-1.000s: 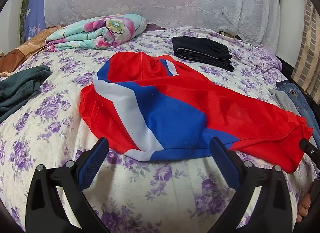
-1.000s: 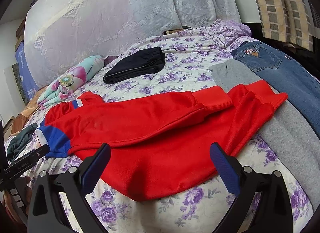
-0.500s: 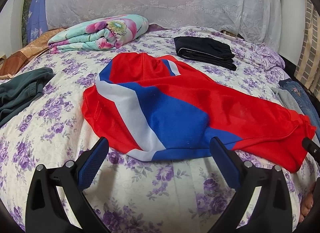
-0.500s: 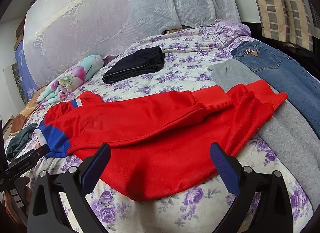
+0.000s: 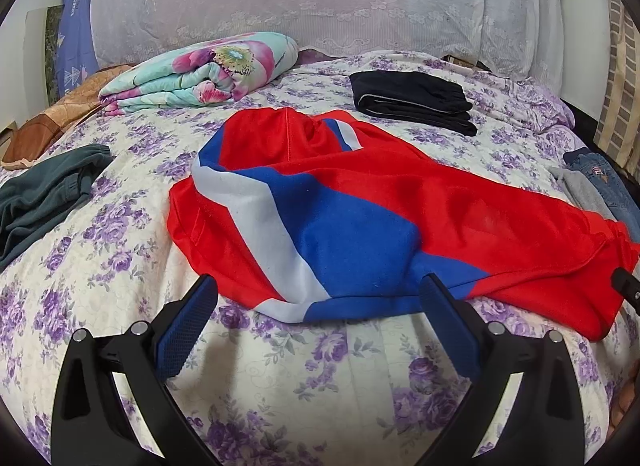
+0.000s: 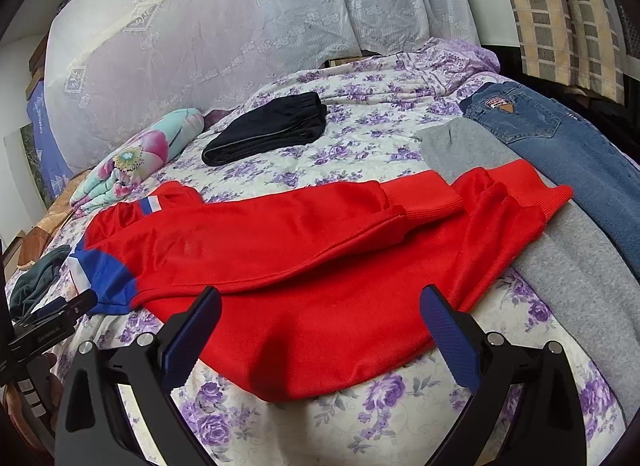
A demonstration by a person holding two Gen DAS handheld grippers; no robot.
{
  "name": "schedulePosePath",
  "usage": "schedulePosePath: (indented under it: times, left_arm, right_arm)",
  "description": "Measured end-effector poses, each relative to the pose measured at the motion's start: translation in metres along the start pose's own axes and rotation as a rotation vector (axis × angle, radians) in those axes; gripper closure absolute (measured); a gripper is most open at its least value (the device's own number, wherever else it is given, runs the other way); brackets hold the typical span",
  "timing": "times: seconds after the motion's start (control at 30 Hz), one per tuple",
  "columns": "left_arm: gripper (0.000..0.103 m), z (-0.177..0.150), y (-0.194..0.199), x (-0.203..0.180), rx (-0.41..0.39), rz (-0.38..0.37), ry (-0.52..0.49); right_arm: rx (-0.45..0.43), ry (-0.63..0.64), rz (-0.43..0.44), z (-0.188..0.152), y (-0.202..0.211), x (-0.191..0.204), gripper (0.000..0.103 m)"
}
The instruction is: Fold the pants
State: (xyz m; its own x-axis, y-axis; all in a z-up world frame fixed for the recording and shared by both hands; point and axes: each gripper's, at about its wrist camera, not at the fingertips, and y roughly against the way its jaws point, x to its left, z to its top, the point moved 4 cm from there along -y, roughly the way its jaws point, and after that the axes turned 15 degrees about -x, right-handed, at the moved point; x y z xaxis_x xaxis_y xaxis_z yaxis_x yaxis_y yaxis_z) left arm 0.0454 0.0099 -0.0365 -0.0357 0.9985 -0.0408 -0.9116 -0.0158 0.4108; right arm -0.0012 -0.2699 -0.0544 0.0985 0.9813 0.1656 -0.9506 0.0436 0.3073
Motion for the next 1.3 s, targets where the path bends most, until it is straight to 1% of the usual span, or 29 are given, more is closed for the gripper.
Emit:
schedulePosePath:
  times: [0.13,0.23,0.3,0.47,0.6,1.3]
  left_arm:
    - [0.005,0.000,0.000,-0.003,-0.003,0.004,-0.014]
    - [0.005,-0.002,-0.005,-0.006,0.025,-0.002,-0.029]
    - [0.005,-0.002,-0.005,-0.006,0.024,-0.004,-0.029]
    - [0.005,-0.001,-0.002,0.000,0.008,0.001,0.003]
    - [0.005,-0.001,-0.001,-0.001,0.007,0.004,0.002]
    - [0.005,0.000,-0.001,0.002,0.007,0.001,0.012]
  right_arm:
    - [-0.023,-0.011,-0.018,0.002,0.004,-0.002,0.003]
    - [0.025,-0.006,-0.003,0.000,-0.005,-0.001,0.003]
    - [0.050,-0.007,0.016,-0.002,-0.009,0.000,0.003]
    - [0.013,-0.029,0.023,0.001,-0.002,-0.002,0.003]
    - [0.021,-0.047,0.028,0.000,-0.003,-0.004,0.003]
    - [0.019,-0.043,0.025,0.001,-0.004,-0.004,0.003]
